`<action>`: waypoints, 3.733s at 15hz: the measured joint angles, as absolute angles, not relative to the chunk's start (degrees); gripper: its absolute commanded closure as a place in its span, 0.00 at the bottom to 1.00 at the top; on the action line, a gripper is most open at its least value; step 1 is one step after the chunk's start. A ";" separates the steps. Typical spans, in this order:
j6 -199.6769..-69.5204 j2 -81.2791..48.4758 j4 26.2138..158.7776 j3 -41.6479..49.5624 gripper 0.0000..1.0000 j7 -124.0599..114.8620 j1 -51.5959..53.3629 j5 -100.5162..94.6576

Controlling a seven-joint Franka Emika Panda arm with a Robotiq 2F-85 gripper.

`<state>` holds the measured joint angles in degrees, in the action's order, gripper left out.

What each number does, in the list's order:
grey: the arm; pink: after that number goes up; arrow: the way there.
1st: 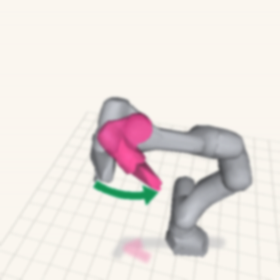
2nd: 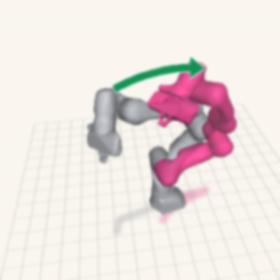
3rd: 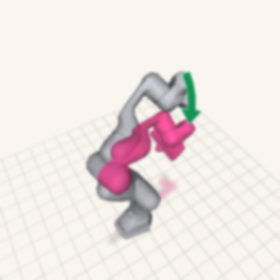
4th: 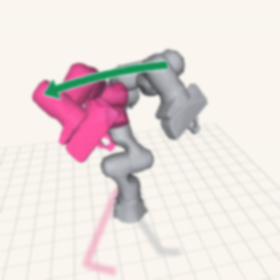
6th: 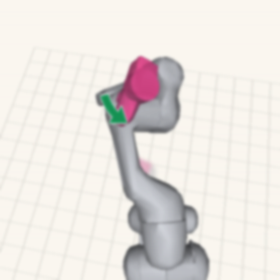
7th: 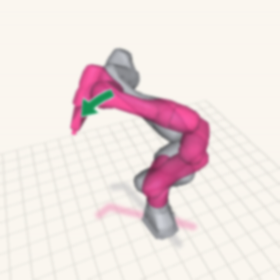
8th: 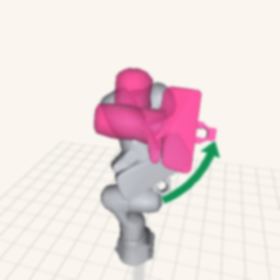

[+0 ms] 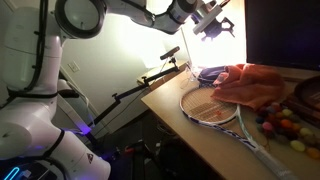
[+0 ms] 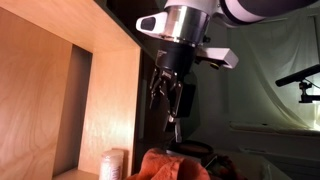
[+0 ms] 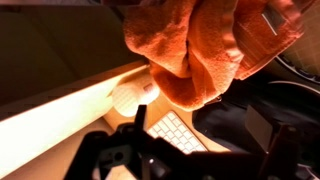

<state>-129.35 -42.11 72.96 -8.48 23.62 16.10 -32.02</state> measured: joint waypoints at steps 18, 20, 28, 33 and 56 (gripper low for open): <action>-142.06 -27.65 104.00 -4.32 0.00 8.98 15.84 -35.20; -144.63 -23.05 109.75 -3.88 0.00 4.75 16.10 -38.55; -146.74 -13.75 123.52 -3.31 0.00 -2.03 12.01 -40.13; -149.42 -15.20 123.95 -1.77 0.00 -2.00 7.84 -39.07; -162.44 -28.91 116.05 6.39 0.00 -1.69 1.82 -20.69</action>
<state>-162.44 -28.91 116.05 6.39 -1.69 1.82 -20.69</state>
